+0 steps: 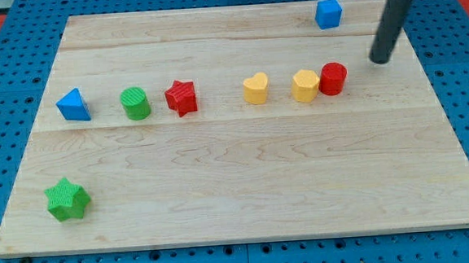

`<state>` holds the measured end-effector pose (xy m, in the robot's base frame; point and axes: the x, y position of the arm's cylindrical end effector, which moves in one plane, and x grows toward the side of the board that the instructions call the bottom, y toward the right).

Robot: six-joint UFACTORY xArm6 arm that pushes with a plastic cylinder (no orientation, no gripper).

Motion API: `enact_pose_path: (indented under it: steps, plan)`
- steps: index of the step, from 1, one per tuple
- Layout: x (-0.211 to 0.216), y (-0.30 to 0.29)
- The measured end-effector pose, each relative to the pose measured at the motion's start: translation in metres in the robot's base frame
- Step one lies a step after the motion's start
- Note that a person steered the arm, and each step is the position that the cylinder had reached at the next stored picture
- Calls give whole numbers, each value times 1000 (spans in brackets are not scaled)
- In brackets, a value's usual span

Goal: Place the blue cube to the right of red circle

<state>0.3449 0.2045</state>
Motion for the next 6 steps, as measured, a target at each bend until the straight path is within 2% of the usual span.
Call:
enact_pose_path:
  steps: [1,2,4,5,6]
  plan:
    - [-19,-58]
    - [-55,-88]
    - [-144,-75]
    - [-143,-31]
    - [-109,-21]
